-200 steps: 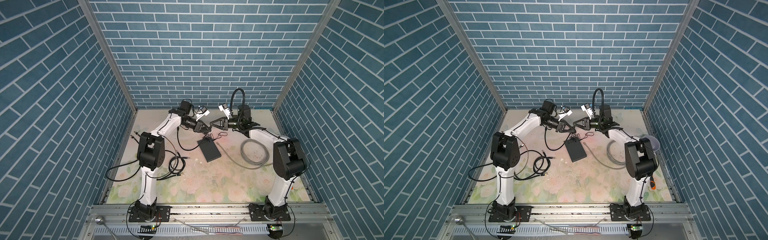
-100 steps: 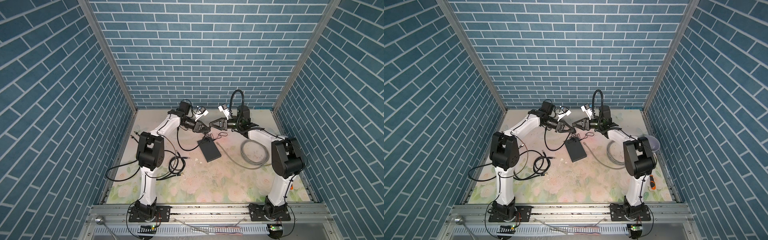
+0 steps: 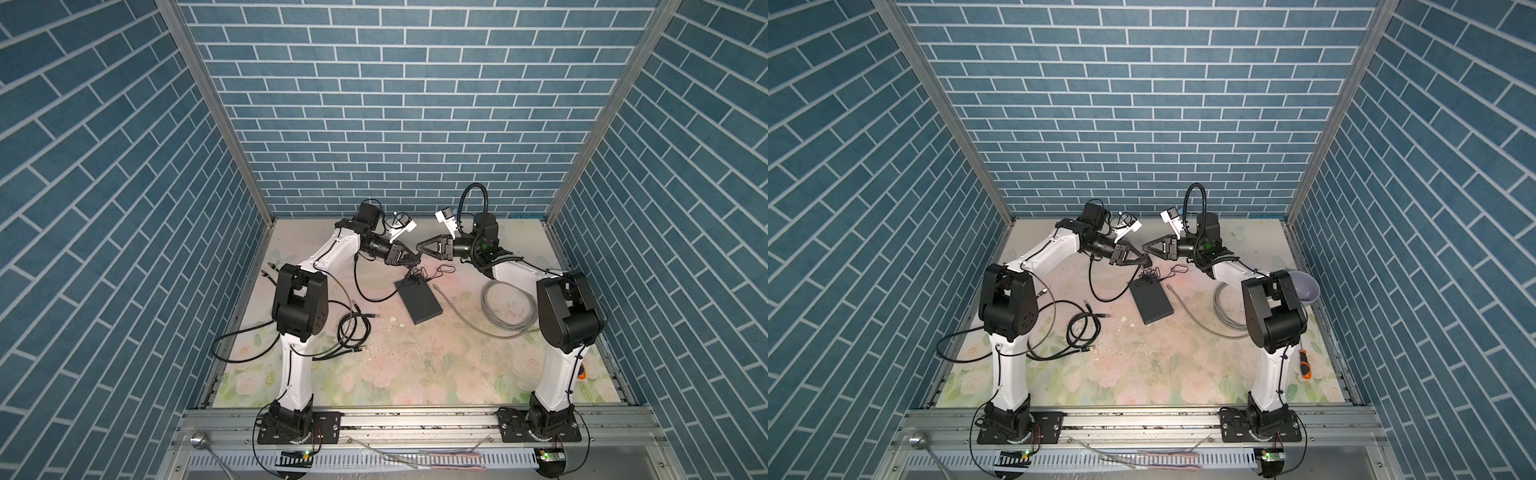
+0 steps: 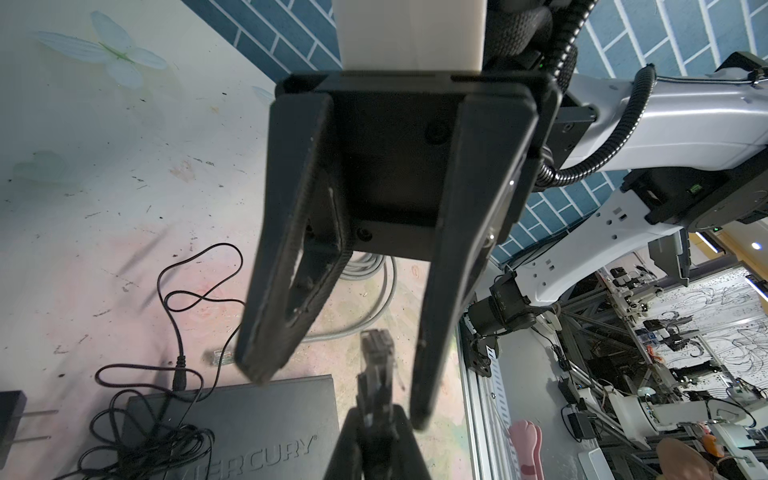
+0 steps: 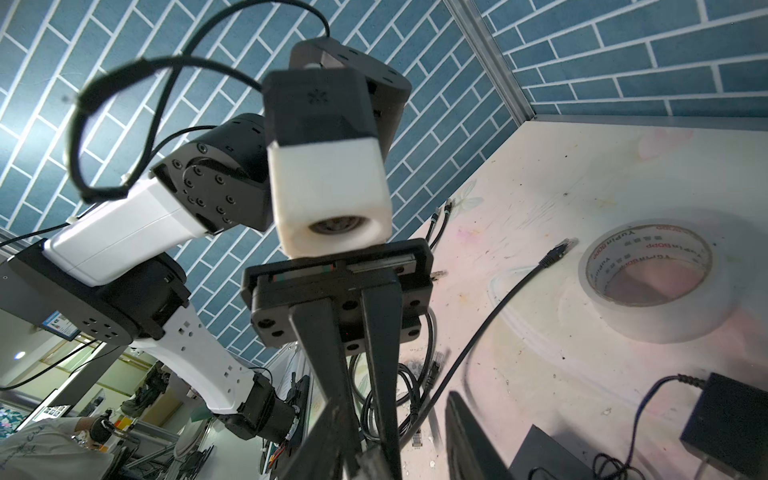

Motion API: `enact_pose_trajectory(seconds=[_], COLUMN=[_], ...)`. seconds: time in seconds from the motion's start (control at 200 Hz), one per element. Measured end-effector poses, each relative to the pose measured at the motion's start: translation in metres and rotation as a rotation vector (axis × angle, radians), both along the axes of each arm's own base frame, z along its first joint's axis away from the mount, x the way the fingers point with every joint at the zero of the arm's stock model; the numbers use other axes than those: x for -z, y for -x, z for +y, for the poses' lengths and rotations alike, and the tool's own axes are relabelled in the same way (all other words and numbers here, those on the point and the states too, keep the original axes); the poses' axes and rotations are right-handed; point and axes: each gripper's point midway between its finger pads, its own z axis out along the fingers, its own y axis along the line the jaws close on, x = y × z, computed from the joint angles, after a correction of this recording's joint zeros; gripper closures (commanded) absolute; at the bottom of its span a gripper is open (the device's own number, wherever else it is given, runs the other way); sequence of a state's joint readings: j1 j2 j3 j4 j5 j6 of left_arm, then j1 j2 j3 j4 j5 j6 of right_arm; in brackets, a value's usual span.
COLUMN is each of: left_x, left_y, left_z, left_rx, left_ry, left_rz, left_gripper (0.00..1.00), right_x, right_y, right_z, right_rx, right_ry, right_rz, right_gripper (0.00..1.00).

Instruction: Insert the plug into the switch port

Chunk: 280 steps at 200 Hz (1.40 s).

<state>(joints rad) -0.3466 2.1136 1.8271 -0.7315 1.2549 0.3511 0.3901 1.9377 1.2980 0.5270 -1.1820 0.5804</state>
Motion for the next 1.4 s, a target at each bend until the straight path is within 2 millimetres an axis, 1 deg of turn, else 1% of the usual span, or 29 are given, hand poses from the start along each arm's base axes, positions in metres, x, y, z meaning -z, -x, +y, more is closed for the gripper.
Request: enact_pose_trajectory(seconds=[0.085, 0.375, 0.415, 0.49, 0.545, 0.605, 0.665, 0.745, 0.825, 0.875, 0.965, 1.03, 1.09, 1.13, 1.195, 1.25, 1.335, 1.4], left_x=[0.000, 0.000, 0.000, -0.001, -0.001, 0.000, 0.002, 0.006, 0.010, 0.012, 0.013, 0.013, 0.016, 0.018, 0.022, 0.027, 0.038, 0.046], left_y=[-0.001, -0.002, -0.002, -0.002, -0.003, -0.005, -0.009, -0.014, -0.018, -0.020, -0.017, -0.011, -0.004, -0.001, 0.000, -0.003, -0.013, -0.020], left_z=[0.001, 0.002, 0.003, 0.003, 0.003, 0.003, 0.005, 0.009, 0.017, 0.023, 0.034, 0.037, 0.033, 0.025, 0.013, 0.008, 0.011, 0.015], left_rx=[-0.002, -0.006, -0.006, -0.006, -0.010, -0.023, -0.047, -0.091, -0.155, -0.203, -0.280, -0.319, -0.331, -0.328, -0.323, -0.328, -0.355, -0.373], left_ry=[0.000, 0.000, 0.001, 0.005, 0.002, -0.013, -0.038, -0.086, -0.150, -0.191, -0.257, -0.308, -0.361, -0.391, -0.429, -0.462, -0.518, -0.552], left_rz=[0.000, 0.001, 0.001, 0.002, 0.001, 0.000, -0.010, -0.042, -0.085, -0.120, -0.215, -0.305, -0.396, -0.449, -0.517, -0.552, -0.588, -0.598], left_gripper=[0.96, 0.96, 0.95, 0.86, 0.72, 0.61, 0.54, 0.50, 0.49, 0.47, 0.45, 0.43, 0.43, 0.42, 0.43, 0.43, 0.45, 0.48], right_x=[0.003, -0.002, -0.003, -0.003, -0.002, 0.001, 0.008, 0.020, 0.031, 0.035, 0.040, 0.041, 0.043, 0.045, 0.049, 0.052, 0.056, 0.056], right_y=[0.003, 0.005, 0.005, 0.006, 0.006, 0.007, 0.006, 0.003, -0.004, -0.012, -0.027, -0.034, -0.039, -0.041, -0.040, -0.037, -0.034, -0.031], right_z=[0.000, 0.001, 0.001, 0.001, 0.000, 0.000, -0.001, -0.003, -0.005, -0.007, -0.010, -0.010, -0.011, -0.010, -0.005, 0.000, 0.006, 0.010], right_rx=[-0.005, -0.018, -0.019, -0.024, -0.023, -0.018, -0.001, 0.042, 0.106, 0.162, 0.259, 0.312, 0.355, 0.375, 0.395, 0.402, 0.413, 0.416], right_ry=[-0.001, -0.020, -0.022, -0.027, -0.028, -0.025, -0.016, 0.002, 0.023, 0.034, 0.043, 0.041, 0.039, 0.040, 0.048, 0.057, 0.063, 0.061], right_rz=[0.012, 0.009, 0.006, 0.002, 0.003, 0.015, 0.035, 0.071, 0.117, 0.150, 0.213, 0.261, 0.304, 0.329, 0.370, 0.400, 0.440, 0.461], right_gripper=[0.66, 0.89, 0.91, 0.94, 0.94, 0.95, 0.95, 0.94, 0.96, 0.96, 0.98, 0.98, 0.99, 0.99, 1.00, 1.00, 1.00, 1.00])
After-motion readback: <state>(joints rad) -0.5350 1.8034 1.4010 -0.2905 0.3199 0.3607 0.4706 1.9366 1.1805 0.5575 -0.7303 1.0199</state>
